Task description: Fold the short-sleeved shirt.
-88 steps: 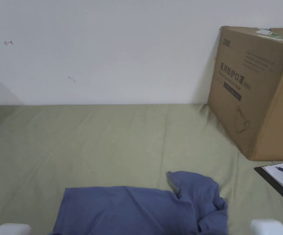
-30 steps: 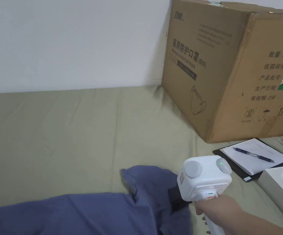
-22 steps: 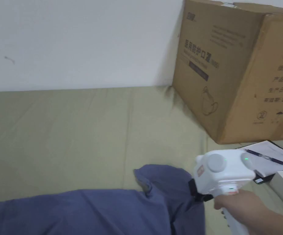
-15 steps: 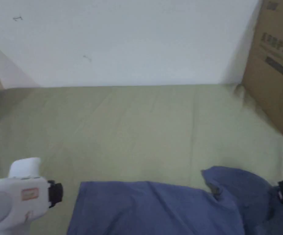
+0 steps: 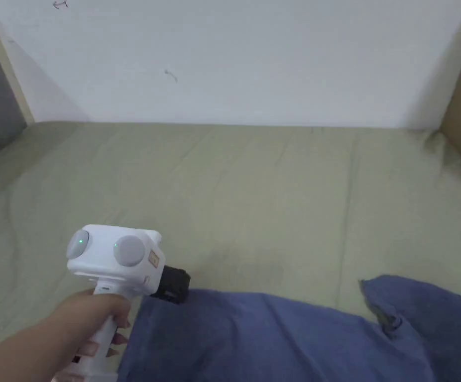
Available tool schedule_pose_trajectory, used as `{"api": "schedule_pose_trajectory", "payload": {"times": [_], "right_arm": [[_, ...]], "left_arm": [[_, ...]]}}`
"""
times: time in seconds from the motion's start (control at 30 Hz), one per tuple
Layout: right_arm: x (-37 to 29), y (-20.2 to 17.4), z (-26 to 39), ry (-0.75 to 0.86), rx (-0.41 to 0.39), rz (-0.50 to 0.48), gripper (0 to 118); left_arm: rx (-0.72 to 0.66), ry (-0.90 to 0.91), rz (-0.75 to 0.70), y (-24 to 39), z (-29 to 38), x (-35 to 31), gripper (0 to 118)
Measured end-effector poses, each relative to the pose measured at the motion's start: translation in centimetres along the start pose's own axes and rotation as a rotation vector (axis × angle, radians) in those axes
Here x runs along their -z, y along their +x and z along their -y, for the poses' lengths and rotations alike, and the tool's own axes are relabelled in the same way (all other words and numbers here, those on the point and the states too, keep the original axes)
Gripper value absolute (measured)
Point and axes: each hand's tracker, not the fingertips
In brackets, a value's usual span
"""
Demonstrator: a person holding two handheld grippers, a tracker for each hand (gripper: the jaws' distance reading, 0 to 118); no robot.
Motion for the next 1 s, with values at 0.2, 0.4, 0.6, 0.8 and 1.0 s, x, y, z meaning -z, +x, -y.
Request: {"api": "schedule_pose_trajectory", "payload": {"times": [0.2, 0.4, 0.6, 0.8, 1.0], "right_arm": [[1.4, 0.5, 0.3, 0.005, 0.013, -0.006, 1], [-1.7, 0.1, 0.4, 0.106, 0.044, -0.098, 1], [-12.5, 0.3, 0.8, 0.254, 0.033, -0.135, 1], [-25.4, 1.1, 2.1, 0.443, -0.016, -0.1, 1], [-35.4, 3.2, 1.8, 0.606, 0.076, -0.089, 1]], "left_arm": [[0.087, 0.045, 0.003, 1.5, 1.0, -2.0, 19], [0.123, 0.098, -0.01, 2.3, 2.9, -5.2, 1], [0.111, 0.272, 0.0, 1.2, 3.6, -15.4, 1], [0.1, 0.435, 0.005, -0.2, 5.3, -28.7, 1], [0.041, 0.609, -0.003, -1.3, 5.9, -41.3, 1]]}}
